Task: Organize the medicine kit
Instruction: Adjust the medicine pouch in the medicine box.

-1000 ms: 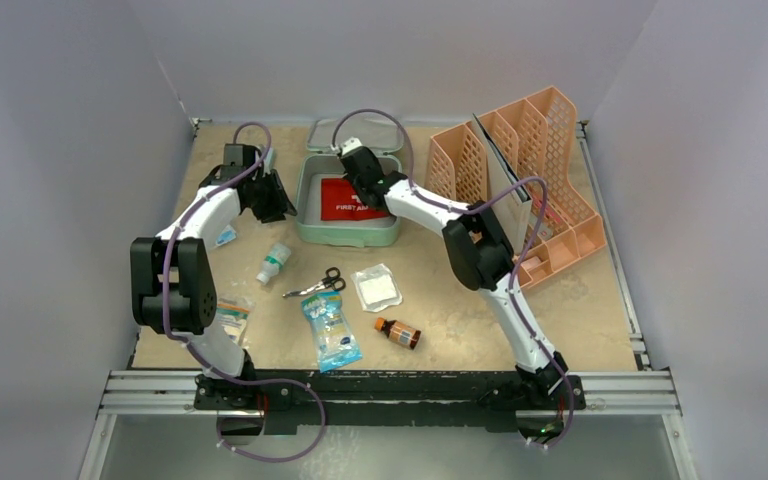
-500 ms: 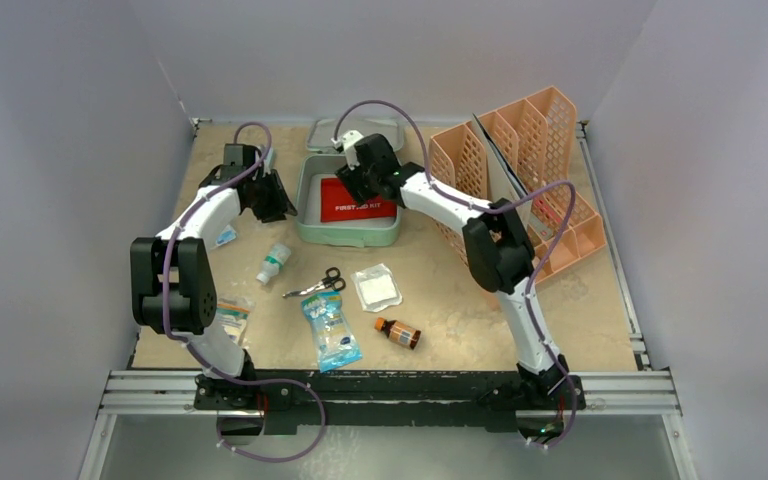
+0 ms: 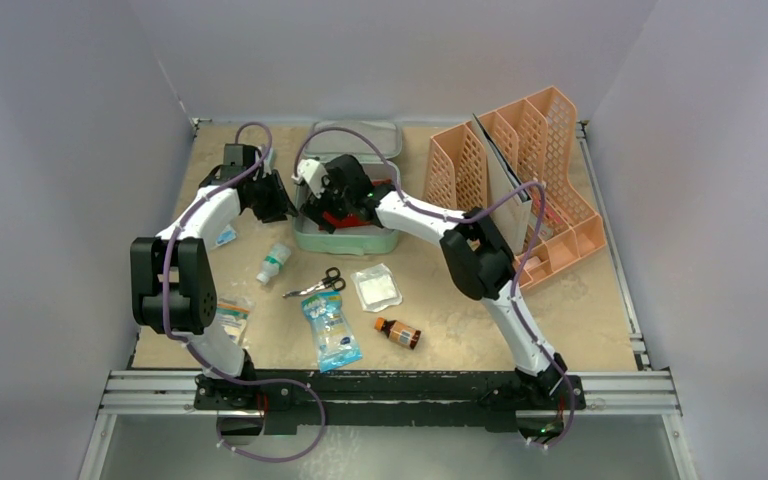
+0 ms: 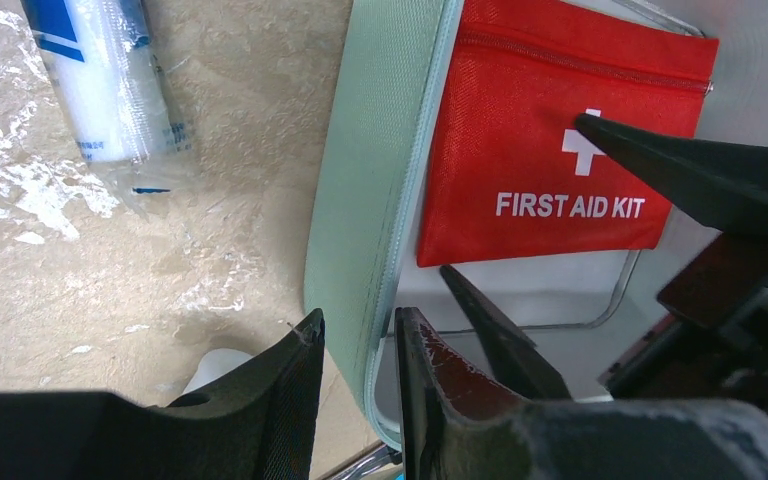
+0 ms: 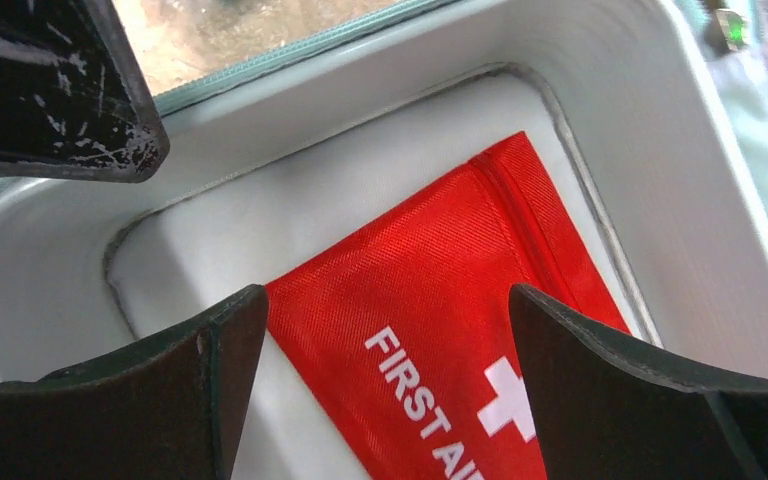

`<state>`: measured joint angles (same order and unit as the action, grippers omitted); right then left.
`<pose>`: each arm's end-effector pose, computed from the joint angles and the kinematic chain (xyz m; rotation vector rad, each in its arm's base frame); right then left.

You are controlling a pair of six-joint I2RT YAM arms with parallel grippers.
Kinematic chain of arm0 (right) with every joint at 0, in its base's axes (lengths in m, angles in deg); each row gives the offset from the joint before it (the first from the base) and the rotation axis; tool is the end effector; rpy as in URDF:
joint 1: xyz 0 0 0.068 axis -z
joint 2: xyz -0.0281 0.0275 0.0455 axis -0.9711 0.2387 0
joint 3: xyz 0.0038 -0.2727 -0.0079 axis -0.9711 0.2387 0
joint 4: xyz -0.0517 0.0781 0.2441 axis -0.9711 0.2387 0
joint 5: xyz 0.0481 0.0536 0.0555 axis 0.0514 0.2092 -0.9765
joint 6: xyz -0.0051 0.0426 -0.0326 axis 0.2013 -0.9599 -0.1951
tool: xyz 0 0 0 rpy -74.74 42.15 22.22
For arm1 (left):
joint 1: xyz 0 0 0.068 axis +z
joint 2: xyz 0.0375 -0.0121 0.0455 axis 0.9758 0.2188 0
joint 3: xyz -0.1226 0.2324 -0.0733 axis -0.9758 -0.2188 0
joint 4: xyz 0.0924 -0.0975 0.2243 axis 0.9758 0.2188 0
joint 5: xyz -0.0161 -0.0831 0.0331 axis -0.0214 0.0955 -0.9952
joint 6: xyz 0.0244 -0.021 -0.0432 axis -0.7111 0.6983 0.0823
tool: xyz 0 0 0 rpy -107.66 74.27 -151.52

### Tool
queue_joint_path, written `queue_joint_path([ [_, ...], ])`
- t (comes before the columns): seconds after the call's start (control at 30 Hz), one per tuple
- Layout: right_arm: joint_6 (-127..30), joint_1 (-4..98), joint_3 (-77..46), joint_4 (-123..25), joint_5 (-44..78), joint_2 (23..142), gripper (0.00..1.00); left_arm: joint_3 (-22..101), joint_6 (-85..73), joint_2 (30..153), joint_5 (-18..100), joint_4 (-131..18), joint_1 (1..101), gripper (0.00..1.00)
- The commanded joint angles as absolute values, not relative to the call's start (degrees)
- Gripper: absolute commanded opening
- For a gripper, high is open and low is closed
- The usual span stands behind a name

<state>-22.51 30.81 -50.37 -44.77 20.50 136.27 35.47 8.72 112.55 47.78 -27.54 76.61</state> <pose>0.3837 0.3930 0.2032 -1.1549 1.7421 0.3652 0.3558 -0.0138 0.2247 -0.4742 2.5220 -0.5200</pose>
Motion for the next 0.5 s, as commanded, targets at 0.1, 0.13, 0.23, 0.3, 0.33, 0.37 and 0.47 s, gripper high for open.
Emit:
queue_joint_path([
  [0.1,-15.6,30.9,-56.0,-41.0,20.6,141.8,0.91,36.3,7.4,113.1,48.2,-27.0,77.2,0.3],
  [0.13,-15.3,30.9,-56.4,-40.8,21.3,142.0,0.9,36.2,7.4,113.0,48.1,-27.0,77.2,0.3],
  [0.23,-14.3,30.9,-56.4,-40.7,21.3,142.0,0.86,36.2,7.6,113.2,48.1,-27.1,77.2,0.3],
  [0.3,-13.3,30.9,-56.9,-40.0,22.1,142.4,0.8,36.2,7.6,113.4,48.0,-27.1,77.2,0.3],
  [0.33,-13.1,31.1,-57.4,-39.7,23.0,142.7,0.76,36.3,7.7,113.5,48.0,-27.1,77.2,0.29],
  [0.37,-12.8,31.1,-57.7,-39.4,23.8,143.1,0.73,36.3,7.7,113.5,47.9,-27.0,77.2,0.29],
  [0.47,-12.6,31.1,-58.3,-39.0,24.9,144.0,0.65,36.2,7.6,113.3,47.5,-26.9,77.2,0.29],
])
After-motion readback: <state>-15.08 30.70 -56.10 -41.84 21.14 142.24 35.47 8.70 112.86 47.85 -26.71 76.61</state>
